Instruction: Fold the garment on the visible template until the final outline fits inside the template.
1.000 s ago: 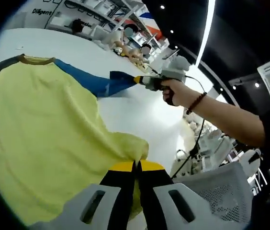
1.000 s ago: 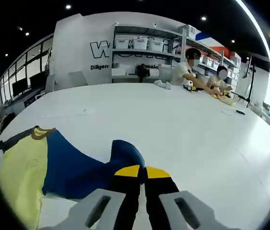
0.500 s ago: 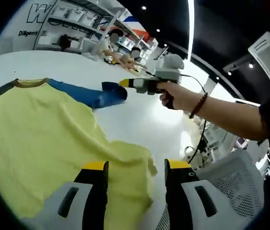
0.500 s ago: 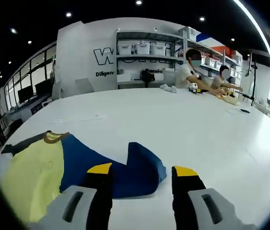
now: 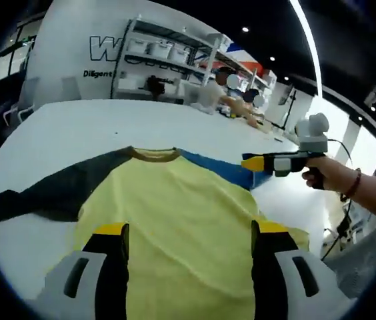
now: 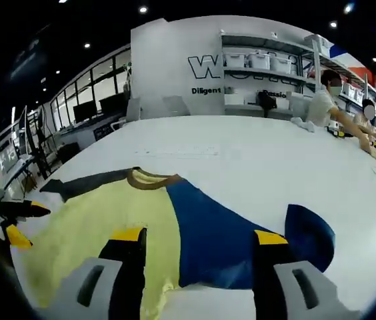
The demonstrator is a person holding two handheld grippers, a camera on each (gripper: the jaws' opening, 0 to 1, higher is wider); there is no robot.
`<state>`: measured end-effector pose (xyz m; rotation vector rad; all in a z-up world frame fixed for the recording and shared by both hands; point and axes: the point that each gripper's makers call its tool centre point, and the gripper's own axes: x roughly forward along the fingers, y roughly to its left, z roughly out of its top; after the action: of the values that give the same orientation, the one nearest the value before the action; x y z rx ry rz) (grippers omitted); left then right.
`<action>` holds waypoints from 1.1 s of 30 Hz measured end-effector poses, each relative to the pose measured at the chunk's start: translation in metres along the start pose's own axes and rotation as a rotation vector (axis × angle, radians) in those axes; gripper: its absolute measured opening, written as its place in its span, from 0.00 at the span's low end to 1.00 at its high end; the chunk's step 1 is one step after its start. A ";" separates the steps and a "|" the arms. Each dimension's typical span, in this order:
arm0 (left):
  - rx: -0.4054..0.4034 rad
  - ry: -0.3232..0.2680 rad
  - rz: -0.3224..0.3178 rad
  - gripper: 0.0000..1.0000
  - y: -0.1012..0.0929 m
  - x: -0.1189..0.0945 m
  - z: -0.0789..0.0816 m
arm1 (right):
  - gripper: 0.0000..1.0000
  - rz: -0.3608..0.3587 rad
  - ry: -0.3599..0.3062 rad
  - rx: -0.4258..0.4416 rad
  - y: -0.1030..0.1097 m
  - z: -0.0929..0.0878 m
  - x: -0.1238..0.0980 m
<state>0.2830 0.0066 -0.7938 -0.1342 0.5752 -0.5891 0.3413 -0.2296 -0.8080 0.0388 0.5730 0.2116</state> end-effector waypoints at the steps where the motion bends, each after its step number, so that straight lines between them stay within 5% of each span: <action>1: -0.039 0.004 0.032 0.77 0.012 0.000 0.001 | 0.69 0.005 0.001 0.002 0.002 0.000 0.004; 9: -0.108 -0.007 0.162 0.85 0.068 0.009 0.006 | 0.91 0.034 0.045 0.066 0.007 -0.006 0.035; 13: -0.124 0.002 0.188 0.83 0.085 0.018 0.005 | 0.91 0.006 0.073 0.047 -0.001 -0.011 0.046; 15: -0.208 0.029 0.210 0.82 0.091 0.021 -0.003 | 0.87 -0.035 0.090 0.042 -0.009 -0.015 0.049; 17: -0.270 0.042 0.214 0.74 0.094 0.024 -0.008 | 0.82 -0.075 0.122 0.047 -0.019 -0.022 0.052; 20: -0.252 0.025 0.248 0.58 0.104 0.026 -0.006 | 0.78 -0.084 0.146 0.043 -0.025 -0.030 0.060; 24: -0.293 -0.011 0.257 0.47 0.113 0.030 0.002 | 0.74 -0.092 0.122 0.013 -0.023 -0.023 0.063; 29: -0.298 -0.003 0.311 0.20 0.128 0.030 -0.002 | 0.77 -0.095 0.117 -0.094 -0.021 -0.021 0.077; 33: -0.297 0.009 0.327 0.01 0.137 0.033 -0.006 | 0.80 -0.084 0.097 -0.069 -0.019 -0.015 0.087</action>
<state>0.3689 0.1019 -0.8528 -0.3111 0.6747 -0.1844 0.4074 -0.2306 -0.8690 -0.0631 0.6626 0.1519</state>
